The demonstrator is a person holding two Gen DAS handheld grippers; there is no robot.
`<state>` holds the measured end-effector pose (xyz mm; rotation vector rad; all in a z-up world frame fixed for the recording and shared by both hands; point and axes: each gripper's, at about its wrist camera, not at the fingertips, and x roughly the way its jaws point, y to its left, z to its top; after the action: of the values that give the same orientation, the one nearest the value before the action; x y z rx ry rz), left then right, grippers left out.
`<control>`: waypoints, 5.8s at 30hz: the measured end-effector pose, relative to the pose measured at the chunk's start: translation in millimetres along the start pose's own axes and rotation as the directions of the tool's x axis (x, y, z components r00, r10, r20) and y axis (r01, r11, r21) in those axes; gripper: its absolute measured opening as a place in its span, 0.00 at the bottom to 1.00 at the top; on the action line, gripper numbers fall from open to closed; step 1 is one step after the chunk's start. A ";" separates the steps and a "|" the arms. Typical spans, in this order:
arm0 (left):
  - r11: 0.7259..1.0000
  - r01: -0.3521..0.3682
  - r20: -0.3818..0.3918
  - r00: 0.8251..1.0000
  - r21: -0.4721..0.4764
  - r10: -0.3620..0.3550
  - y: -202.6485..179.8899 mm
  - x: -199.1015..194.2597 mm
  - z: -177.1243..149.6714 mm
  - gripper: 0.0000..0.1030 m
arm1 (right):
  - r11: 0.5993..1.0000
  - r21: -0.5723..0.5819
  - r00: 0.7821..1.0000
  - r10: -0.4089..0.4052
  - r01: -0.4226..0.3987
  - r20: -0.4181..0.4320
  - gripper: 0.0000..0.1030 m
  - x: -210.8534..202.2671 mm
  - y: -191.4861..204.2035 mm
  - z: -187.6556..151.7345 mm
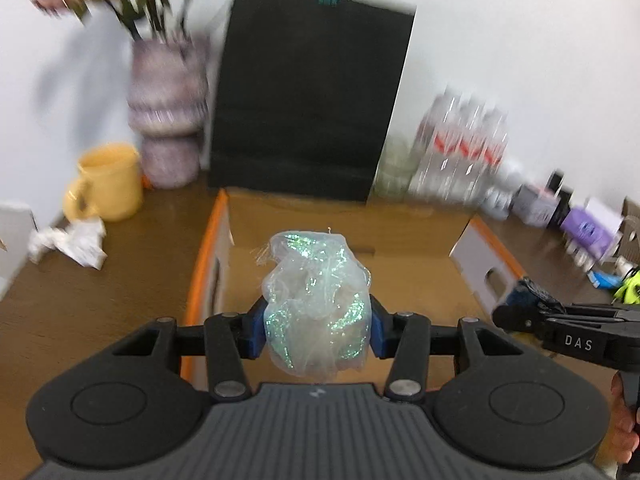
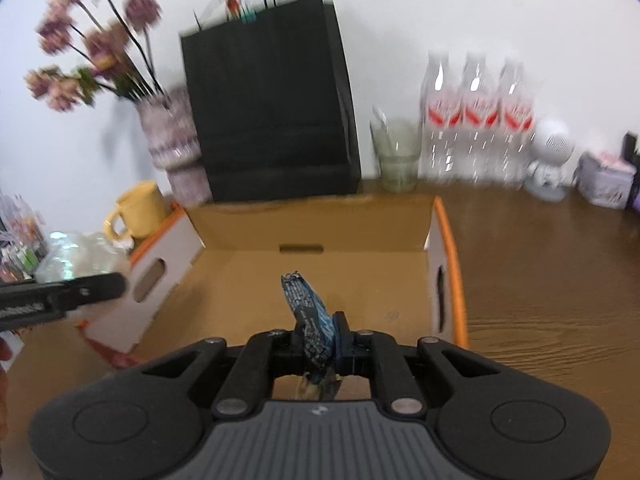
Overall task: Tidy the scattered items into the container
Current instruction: 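Carry both items over the box and open both tools to drop them, then grasp the purple cloth pouch with the left tool while the right grasps the small tag, then carry the pouch and tag over the box and release the tag with the right tool, then lower the purple pouch into the box and open the left tool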
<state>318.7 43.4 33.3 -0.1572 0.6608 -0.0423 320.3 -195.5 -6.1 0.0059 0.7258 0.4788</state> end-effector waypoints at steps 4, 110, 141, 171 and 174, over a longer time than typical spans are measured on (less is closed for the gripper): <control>1.000 -0.005 -0.101 0.995 -0.022 0.003 4.1 41.9 -7.9 0.47 | 1.000 -0.002 0.998 -0.004 0.004 -0.069 0.09 32.3 -1.4 -5.7; 0.974 0.109 0.171 0.975 0.198 -0.144 -24.6 -123.3 -110.1 0.10 | 0.995 0.003 0.966 0.097 -0.101 0.239 0.23 -124.9 2.8 -112.6; 0.974 0.226 0.378 0.902 -0.008 -0.206 -4.8 -66.8 2.5 0.06 | 0.998 0.026 0.965 0.055 -0.063 0.256 0.23 -45.4 6.5 -3.5; 0.986 0.156 0.146 0.978 -0.053 -0.147 -2.2 -51.4 -34.4 0.73 | 0.998 0.019 0.993 -0.054 0.052 0.109 0.89 -23.4 -0.1 -14.3; 0.986 0.165 0.131 0.979 -0.040 -0.158 -6.5 -63.3 -44.6 0.78 | 0.998 0.024 0.992 -0.054 0.052 0.112 0.89 -38.7 -0.8 -21.2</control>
<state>241.4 36.8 38.1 -0.2605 0.5206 -0.1704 282.1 -215.9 2.4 0.0332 0.6188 0.4167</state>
